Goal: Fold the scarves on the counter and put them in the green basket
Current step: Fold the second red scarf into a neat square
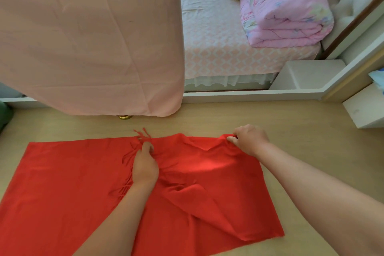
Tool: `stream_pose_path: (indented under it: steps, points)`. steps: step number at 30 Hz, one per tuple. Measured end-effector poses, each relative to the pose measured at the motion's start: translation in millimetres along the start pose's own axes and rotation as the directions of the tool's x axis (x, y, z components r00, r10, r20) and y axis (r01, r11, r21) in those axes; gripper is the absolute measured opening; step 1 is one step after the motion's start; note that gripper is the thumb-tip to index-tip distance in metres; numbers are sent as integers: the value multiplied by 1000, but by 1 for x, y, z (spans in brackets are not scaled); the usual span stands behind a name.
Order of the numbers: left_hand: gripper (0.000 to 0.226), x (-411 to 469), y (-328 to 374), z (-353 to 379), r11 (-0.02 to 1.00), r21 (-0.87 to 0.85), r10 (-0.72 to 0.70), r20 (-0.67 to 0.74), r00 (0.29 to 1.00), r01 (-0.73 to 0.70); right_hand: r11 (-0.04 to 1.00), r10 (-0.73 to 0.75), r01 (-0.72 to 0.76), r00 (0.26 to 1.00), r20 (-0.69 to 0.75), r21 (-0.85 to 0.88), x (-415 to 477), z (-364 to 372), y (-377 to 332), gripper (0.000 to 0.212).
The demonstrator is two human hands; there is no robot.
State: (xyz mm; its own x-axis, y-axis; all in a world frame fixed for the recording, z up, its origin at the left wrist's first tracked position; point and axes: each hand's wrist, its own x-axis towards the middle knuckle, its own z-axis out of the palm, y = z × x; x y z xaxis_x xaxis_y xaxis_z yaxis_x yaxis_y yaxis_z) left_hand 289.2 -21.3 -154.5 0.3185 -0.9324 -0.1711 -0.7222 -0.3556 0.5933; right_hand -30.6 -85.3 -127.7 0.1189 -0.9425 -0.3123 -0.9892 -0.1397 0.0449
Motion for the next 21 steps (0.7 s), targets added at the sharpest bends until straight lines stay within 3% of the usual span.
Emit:
stream_pose_path:
  steps: [7,11,13,16,18,21]
  points:
    - [46,12,-13,-1,941,337,-48,49,998,28,965,94,-93,996,-7,-247,10,6,0,47]
    - [45,11,4,11,850,479,261,-21,965,-220,940,67,-95,993,-98,-327,12,15,4,37]
    - [44,6,10,21,778,497,393,95,915,-385,962,17,-80,972,-235,-261,9,24,5,35]
    - [44,-2,9,37,780,466,346,235,908,-418,996,-92,82,890,-447,-42,-9,45,-9,25]
    - [47,-7,5,42,815,433,292,268,918,-386,986,-107,154,885,-454,69,-32,65,-23,25]
    - [49,-13,5,40,872,320,293,269,918,-372,983,-10,75,932,-363,167,-67,93,-31,49]
